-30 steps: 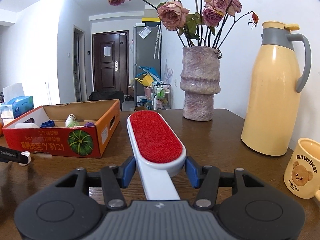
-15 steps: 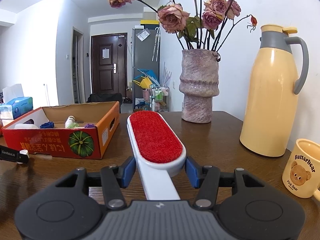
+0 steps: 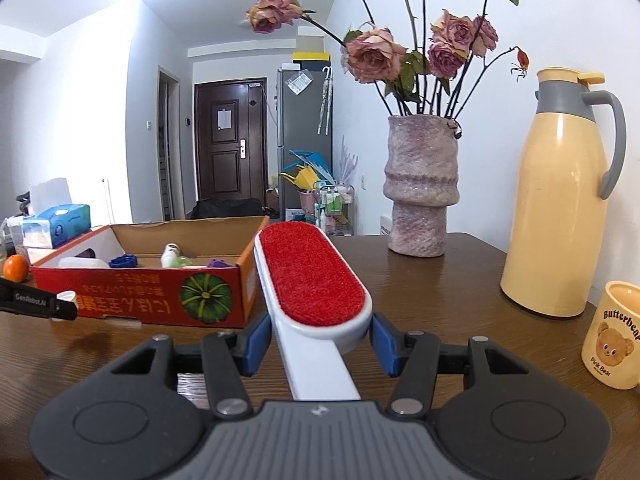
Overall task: Organize rigid objects
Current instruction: 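Carry the white cap and red lint brush over the red box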
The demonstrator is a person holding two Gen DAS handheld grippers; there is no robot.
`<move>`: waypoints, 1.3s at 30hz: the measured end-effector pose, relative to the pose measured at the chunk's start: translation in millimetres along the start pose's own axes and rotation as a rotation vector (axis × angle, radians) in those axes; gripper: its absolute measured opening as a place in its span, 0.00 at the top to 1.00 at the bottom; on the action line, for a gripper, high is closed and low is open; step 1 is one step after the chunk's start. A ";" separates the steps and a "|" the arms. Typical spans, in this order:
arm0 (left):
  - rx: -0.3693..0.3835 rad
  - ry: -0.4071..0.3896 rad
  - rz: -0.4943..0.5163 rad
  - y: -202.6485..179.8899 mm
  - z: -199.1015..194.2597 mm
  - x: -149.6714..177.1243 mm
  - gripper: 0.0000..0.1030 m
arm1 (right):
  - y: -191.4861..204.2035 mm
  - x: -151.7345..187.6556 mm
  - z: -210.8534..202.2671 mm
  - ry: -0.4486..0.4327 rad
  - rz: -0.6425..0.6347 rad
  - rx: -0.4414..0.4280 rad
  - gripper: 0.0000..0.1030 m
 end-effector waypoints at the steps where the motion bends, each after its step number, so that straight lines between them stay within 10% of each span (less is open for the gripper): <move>1: 0.002 -0.006 0.000 -0.1 -3.7 -0.7 0.61 | 2.3 -0.7 -0.7 -0.002 0.001 -0.005 0.48; 21: 0.050 -0.132 -0.002 -4.1 -54.4 -39.7 0.61 | 72.2 -39.1 -1.5 -0.062 -0.033 -0.115 0.48; 39: 0.046 -0.170 -0.060 -4.3 -13.5 -84.5 0.61 | 109.5 -82.0 68.6 -0.092 0.000 -0.167 0.48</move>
Point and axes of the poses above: each gripper's, at about its wrist camera, not at the fingertips, and z roughly the way its jaws point, y to its left, x to its underside, the point moved 3 cm from there along z, roughly the way its jaws point, and after that the axes turned 9 degrees about -z, right-handed, at the moved point
